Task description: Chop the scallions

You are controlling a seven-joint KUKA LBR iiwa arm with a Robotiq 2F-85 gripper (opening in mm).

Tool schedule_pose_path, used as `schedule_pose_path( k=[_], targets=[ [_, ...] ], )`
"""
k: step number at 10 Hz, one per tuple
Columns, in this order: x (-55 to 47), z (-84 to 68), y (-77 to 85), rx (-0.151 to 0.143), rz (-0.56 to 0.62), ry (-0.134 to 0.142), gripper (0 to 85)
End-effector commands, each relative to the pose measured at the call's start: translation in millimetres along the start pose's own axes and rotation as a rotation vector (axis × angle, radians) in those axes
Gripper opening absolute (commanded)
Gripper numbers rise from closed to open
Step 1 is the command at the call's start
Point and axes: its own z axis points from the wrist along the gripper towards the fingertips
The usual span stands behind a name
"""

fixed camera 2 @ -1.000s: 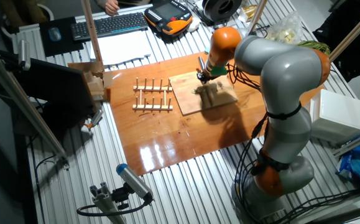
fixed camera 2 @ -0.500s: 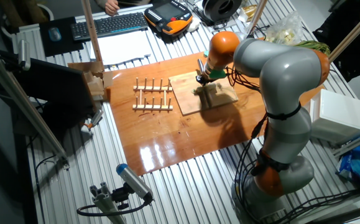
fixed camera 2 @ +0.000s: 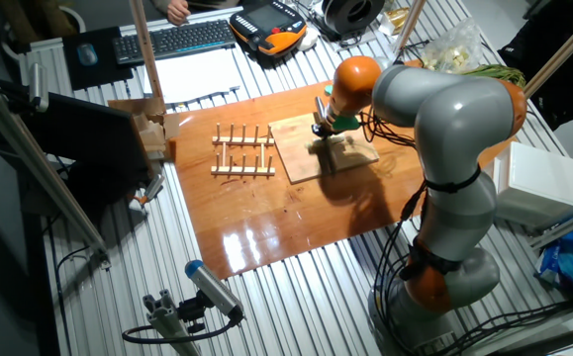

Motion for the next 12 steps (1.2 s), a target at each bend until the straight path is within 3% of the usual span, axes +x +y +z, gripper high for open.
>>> schedule_pose_path(
  k=[1, 5, 9, 12],
  targets=[
    [-0.2, -3.1, -0.9, 0.001, 0.004, 0.001, 0.0],
    [-2.1, -20.3, 0.2, 0.010, 0.007, 0.021, 0.0],
    [-21.6, -41.6, -5.6, 0.007, 0.007, 0.047, 0.0],
    [-23.7, -41.4, -8.2, 0.023, -0.004, 0.043, 0.0]
  ],
)
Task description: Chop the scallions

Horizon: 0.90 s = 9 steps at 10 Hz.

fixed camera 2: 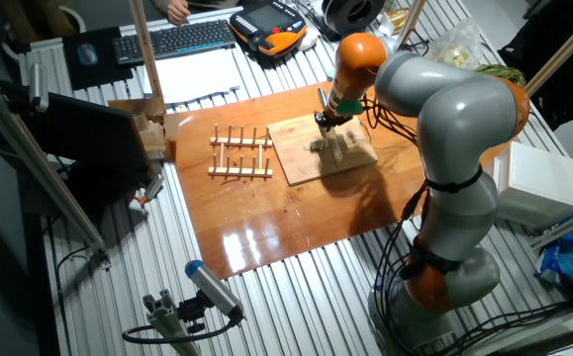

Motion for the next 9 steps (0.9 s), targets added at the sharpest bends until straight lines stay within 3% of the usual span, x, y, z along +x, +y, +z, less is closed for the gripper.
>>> schedule_pose_path(
  k=[1, 9],
  targets=[
    [-0.4, 1.7, -1.2, 0.000, -0.004, -0.003, 0.0],
    [-4.6, 3.8, -7.1, -0.007, -0.016, -0.002, 0.0]
  ],
)
